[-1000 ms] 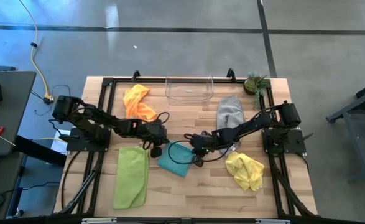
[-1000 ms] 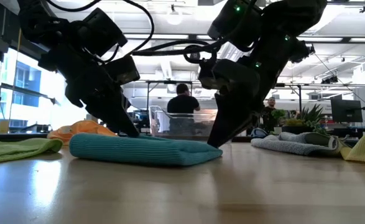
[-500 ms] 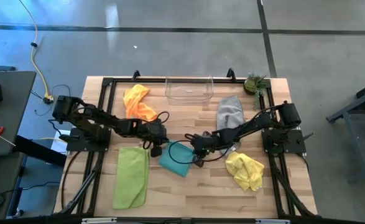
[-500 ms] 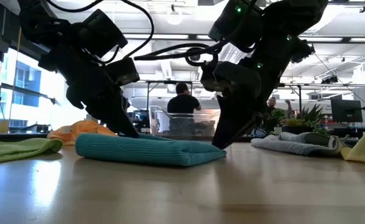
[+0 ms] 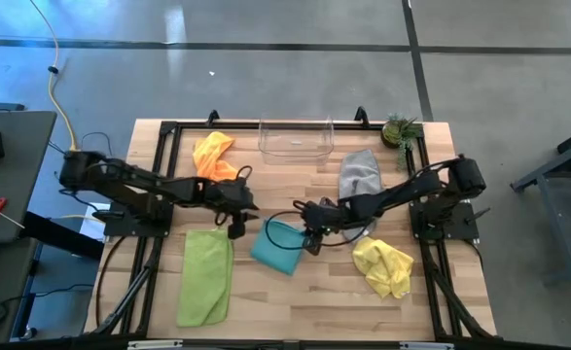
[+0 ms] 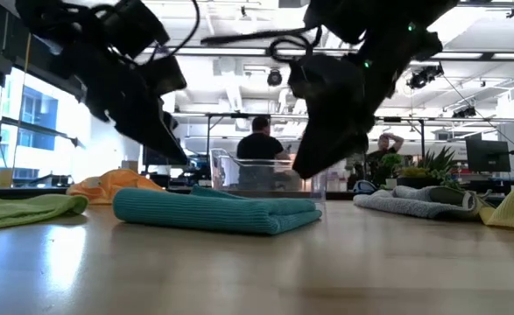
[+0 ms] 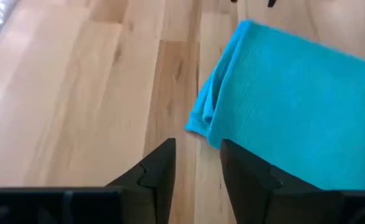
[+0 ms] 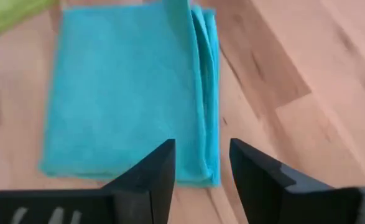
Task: Fold microfiber towels
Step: Fold the blue towel on the table
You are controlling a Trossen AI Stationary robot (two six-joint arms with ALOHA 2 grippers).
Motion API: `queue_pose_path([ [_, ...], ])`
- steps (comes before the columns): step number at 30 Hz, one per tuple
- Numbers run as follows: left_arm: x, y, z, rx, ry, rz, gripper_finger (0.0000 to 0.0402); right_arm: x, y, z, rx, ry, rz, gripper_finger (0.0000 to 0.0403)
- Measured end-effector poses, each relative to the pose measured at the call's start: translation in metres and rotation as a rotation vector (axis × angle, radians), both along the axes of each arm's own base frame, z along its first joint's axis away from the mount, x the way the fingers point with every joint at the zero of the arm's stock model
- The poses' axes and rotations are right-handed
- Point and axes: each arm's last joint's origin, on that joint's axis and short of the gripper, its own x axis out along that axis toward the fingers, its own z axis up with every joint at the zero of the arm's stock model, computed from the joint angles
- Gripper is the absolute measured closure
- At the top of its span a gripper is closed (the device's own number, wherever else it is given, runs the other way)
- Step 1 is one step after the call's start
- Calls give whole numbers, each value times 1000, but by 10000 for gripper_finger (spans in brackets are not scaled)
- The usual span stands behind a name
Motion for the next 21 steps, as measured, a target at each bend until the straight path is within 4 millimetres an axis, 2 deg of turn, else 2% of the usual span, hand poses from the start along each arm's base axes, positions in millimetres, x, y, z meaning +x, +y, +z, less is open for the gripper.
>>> queue_pose_path([
  [4,-10,-7,0,-67,-107,-100,323,11,16,-2,25,-117,34,307],
  [8,-17,-15,-3,-113,-225,-137,367,20,30,-23,60,-142,42,384],
  [11,-21,-18,-6,-131,-244,-133,393,17,33,-38,72,-70,15,391],
  [15,-25,-21,-9,-136,-235,-140,396,14,24,-43,55,6,-14,382],
  [21,-25,-19,-9,-101,-232,-105,400,11,-10,-42,-30,89,-22,400],
])
